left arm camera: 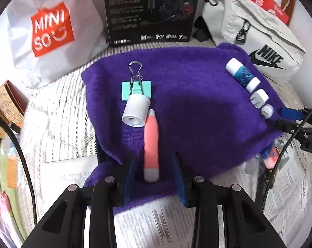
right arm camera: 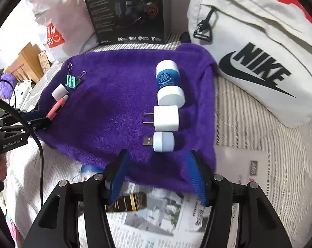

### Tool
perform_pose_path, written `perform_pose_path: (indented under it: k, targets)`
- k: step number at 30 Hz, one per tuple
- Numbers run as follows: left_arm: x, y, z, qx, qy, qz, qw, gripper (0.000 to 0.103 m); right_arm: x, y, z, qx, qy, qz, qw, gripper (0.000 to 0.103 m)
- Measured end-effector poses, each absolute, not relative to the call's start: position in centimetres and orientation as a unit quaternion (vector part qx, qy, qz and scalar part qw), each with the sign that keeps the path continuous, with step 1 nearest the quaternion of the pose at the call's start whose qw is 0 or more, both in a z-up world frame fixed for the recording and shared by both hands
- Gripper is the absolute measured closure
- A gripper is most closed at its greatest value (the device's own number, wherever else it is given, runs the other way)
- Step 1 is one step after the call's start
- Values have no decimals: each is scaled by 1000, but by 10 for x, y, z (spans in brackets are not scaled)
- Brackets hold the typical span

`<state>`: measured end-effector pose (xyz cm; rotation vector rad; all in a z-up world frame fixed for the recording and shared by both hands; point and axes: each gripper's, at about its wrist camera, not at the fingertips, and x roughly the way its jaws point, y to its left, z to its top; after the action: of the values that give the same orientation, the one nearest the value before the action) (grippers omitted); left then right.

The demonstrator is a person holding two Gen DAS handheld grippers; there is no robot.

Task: Organize rigid objects
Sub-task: 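Open the left tool to set the marker by the tape while the right tool releases the USB plug, then move both open tools back toward the items on the newspaper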

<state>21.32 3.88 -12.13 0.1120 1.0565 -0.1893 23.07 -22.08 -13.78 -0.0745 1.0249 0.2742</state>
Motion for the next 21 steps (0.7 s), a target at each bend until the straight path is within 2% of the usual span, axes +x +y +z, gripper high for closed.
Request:
perform_pose_path:
  k: [10, 21]
  targets:
    - [162, 8, -94, 60, 480, -133, 865, 69, 184, -235, -119, -32, 480, 121, 869, 43]
    - [150, -48, -116, 76, 488, -195, 848, 69, 137, -270, -128, -12, 495, 100, 863, 43]
